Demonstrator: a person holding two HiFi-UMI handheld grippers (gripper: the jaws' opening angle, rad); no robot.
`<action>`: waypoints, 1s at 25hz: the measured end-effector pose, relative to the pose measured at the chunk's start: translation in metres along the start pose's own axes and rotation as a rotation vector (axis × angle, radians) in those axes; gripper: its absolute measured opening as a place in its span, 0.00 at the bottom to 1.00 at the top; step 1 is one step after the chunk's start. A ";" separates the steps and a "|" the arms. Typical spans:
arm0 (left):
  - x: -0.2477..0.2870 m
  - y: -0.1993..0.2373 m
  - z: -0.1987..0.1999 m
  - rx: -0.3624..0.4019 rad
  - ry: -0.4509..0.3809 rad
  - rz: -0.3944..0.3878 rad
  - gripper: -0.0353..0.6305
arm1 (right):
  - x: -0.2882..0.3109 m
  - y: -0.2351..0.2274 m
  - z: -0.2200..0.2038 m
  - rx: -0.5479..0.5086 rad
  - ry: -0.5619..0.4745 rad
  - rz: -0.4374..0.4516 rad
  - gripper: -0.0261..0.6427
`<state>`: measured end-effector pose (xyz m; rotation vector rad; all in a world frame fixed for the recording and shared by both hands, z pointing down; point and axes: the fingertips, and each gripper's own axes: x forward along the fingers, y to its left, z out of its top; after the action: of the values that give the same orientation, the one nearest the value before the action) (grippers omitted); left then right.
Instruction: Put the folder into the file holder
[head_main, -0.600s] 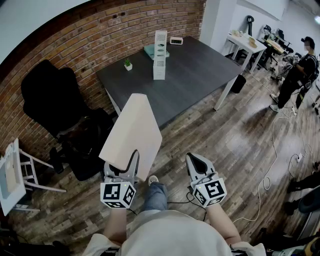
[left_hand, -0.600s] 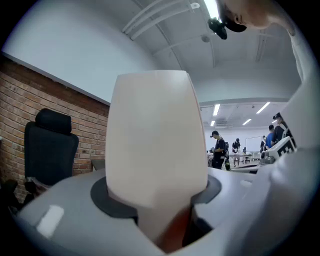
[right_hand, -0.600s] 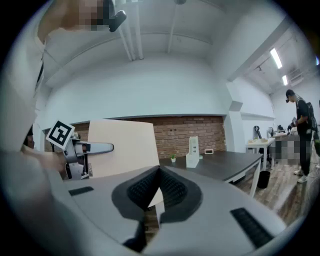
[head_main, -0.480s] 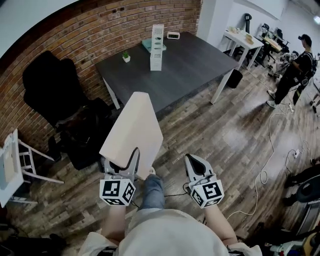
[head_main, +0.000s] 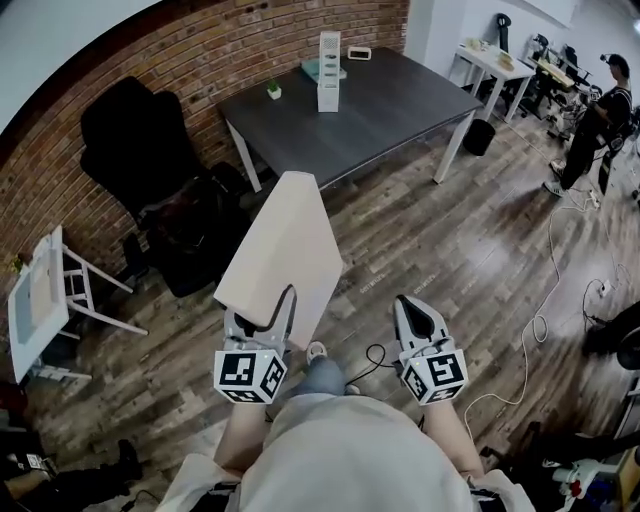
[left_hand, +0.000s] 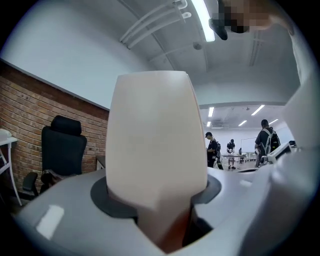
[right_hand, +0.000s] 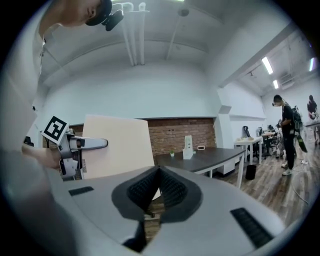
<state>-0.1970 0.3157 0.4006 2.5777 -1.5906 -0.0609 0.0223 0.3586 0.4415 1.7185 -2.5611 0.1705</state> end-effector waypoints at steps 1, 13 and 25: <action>-0.005 0.000 0.000 -0.001 -0.003 0.006 0.46 | -0.003 0.002 -0.001 0.006 -0.002 0.002 0.04; -0.022 -0.008 0.006 0.003 -0.019 0.012 0.46 | -0.022 0.009 0.004 -0.010 -0.012 -0.010 0.05; -0.007 -0.016 0.018 -0.004 -0.041 0.003 0.46 | -0.021 -0.006 0.004 0.062 -0.040 0.034 0.51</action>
<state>-0.1877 0.3275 0.3808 2.5876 -1.6059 -0.1172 0.0365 0.3755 0.4360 1.7169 -2.6417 0.2209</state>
